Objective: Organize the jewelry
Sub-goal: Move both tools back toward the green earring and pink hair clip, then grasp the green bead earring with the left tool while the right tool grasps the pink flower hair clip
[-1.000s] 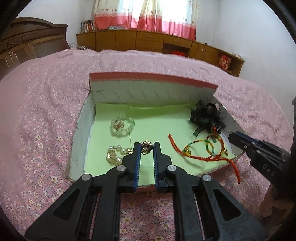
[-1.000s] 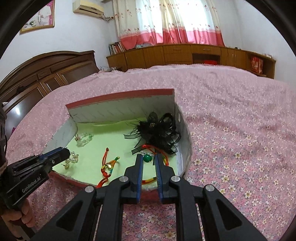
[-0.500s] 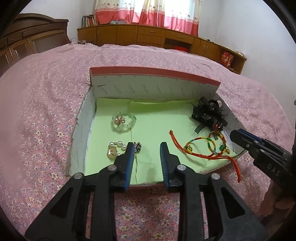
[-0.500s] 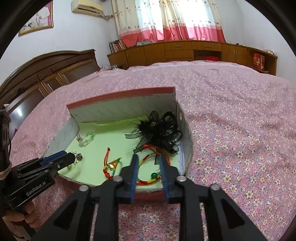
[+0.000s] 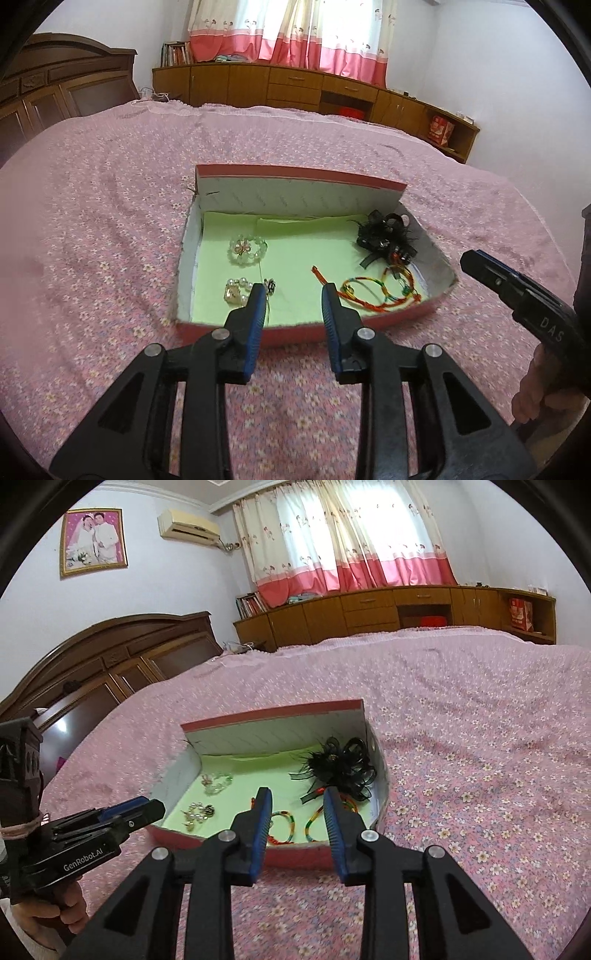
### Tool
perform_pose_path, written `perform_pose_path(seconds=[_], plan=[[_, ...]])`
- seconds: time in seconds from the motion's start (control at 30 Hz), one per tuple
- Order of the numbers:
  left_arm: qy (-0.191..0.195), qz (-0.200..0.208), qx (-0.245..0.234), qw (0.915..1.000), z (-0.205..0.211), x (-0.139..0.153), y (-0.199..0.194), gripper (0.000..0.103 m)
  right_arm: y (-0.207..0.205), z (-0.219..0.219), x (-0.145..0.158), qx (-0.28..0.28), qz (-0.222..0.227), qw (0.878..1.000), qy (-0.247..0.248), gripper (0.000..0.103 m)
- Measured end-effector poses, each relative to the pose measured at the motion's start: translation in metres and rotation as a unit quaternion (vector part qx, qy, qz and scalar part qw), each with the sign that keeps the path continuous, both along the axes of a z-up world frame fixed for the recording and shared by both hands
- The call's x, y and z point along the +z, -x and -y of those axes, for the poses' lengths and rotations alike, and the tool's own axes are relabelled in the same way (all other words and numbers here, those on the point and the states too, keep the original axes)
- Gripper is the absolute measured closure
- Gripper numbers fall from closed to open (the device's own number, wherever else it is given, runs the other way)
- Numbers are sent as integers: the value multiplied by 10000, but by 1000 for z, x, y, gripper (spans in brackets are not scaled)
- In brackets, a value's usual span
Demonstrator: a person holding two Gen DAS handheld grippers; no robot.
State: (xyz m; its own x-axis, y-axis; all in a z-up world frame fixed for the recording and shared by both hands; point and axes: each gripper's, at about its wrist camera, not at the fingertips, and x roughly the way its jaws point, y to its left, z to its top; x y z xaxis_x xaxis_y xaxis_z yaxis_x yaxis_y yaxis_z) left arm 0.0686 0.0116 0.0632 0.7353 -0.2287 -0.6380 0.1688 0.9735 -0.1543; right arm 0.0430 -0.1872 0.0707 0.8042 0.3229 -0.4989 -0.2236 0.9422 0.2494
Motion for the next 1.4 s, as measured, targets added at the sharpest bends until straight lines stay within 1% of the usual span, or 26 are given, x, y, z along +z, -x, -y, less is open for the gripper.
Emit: perform_pose_path(seconds=[0.23,0.43,0.63,0.73,0.9,1.2,1.3,1.4], plan=[[-117,-74,-39,9999,-4,6,25,80,26,-1,5,50,-57,10000,0,71],[-121,-327,-74,9994,-9,2,41,80,47,-3,-2,126,-257,9996,22,71],[-87,-718,-257,9971,-8,-11,52,80,64,-4,-10,183,-449,9988,83,71],[-141,-891,-302,9955,-5,-20,56,80,68,-4,-15,180,-525,9984,111,71],[-142,-1242,-366,9915,-1,-37,60,81,75,-3,-21,171,-625,9978,102,71],[-158,-1593,-476,9860,5,-55,67,81,82,0,-24,143,-707,9974,53,71],[-150,-1684,-496,9844,5,-61,69,84,84,-2,-25,156,-742,9971,58,71],[-201,-1748,-529,9830,8,-68,70,89,87,-3,-27,162,-777,9968,42,71]])
